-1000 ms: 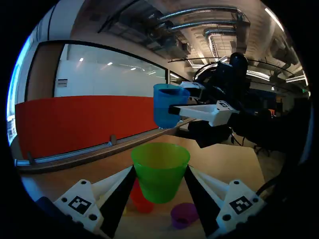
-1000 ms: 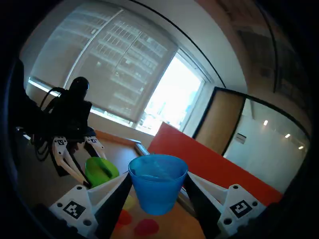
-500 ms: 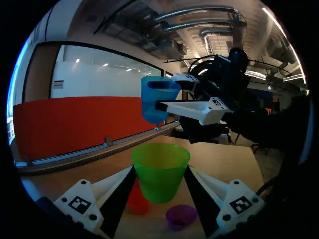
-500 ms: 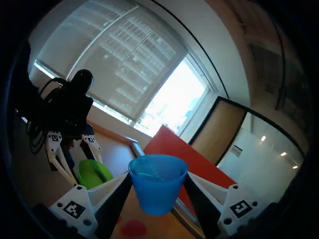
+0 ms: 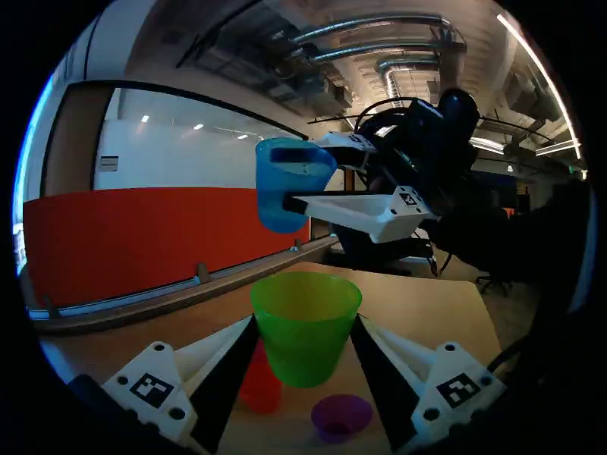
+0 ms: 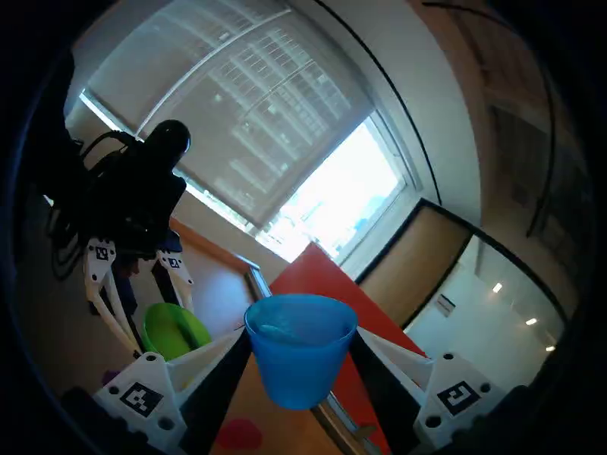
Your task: Pour water
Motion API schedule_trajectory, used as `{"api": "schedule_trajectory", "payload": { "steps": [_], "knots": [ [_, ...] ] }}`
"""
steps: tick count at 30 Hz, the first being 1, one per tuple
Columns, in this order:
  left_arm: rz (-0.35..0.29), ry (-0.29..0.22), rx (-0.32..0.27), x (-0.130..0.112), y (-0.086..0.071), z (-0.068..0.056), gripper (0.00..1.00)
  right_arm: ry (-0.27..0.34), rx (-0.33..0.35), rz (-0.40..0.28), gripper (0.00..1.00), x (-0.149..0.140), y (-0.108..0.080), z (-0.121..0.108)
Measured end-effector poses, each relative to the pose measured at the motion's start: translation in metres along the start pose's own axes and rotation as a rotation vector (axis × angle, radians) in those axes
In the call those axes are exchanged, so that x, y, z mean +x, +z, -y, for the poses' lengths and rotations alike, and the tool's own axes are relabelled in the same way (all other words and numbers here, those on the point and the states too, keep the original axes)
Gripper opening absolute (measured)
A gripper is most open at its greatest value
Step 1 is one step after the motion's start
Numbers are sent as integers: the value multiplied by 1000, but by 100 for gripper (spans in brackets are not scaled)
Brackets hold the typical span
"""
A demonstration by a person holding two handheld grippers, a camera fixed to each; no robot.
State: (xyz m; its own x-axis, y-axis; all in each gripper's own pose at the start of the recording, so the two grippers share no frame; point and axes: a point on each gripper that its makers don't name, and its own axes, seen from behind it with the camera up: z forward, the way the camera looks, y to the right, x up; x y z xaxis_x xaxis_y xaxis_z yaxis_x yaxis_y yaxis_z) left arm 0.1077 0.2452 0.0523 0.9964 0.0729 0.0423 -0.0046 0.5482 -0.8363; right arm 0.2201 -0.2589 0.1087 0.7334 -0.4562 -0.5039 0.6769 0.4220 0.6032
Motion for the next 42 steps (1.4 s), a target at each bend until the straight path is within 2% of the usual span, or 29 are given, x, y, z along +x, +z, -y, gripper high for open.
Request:
{"api": "schedule_trajectory", "payload": {
  "steps": [24, 34, 42],
  "knots": [
    [-4, 3, -14, 1, 6, -6, 83, -232, -13, 22, 90, 6, 9, -6],
    [-5, 4, -20, 3, 7, -7, 83, -312, -22, 35, 90, 2, 12, -8],
    [-7, 2, -22, 4, 7, -7, 83, -351, -33, 36, 90, 4, 14, -13]
  ]
}}
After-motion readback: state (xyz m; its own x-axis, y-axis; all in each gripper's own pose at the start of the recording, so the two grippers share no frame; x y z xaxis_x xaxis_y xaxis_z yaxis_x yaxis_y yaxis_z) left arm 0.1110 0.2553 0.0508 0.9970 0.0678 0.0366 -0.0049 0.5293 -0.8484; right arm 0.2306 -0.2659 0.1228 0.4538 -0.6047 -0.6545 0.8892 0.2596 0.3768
